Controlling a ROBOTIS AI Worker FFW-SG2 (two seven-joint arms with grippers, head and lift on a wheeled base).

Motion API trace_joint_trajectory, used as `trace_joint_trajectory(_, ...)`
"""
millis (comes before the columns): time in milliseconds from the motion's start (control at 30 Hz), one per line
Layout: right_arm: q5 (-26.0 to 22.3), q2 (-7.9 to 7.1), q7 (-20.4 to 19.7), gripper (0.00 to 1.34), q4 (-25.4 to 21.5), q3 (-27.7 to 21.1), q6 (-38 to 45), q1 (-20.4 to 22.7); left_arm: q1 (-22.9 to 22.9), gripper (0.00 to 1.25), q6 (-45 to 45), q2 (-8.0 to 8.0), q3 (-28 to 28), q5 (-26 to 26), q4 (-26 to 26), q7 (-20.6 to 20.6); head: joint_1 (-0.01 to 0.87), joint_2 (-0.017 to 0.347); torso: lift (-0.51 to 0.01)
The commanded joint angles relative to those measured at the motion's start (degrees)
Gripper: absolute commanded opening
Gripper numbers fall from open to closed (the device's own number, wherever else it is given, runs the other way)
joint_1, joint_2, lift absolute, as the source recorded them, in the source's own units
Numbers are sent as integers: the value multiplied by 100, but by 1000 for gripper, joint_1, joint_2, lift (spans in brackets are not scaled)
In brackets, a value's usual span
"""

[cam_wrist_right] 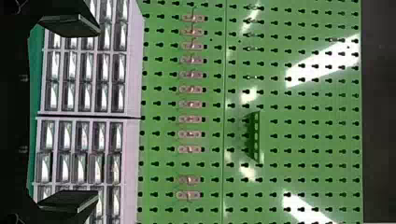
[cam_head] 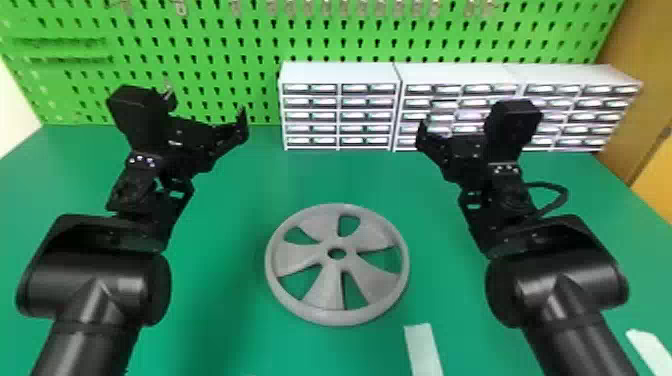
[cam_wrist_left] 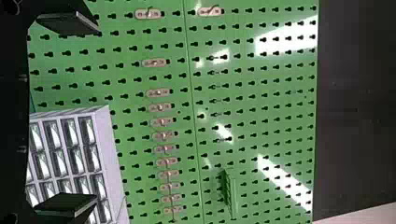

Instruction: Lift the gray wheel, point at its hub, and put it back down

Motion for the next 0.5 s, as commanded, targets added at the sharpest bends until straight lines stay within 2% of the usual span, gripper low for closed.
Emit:
trace_joint_trajectory(0, 0, 4, 0, 1256, 0, -17, 2, 3, 14, 1220, 0, 8, 4, 0, 0, 0, 692, 48, -88)
trace_joint_trajectory(467, 0, 4, 0, 1256, 0, 35, 2, -23, -3, 1220, 0, 8, 4, 9, 0, 0, 692, 48, -88)
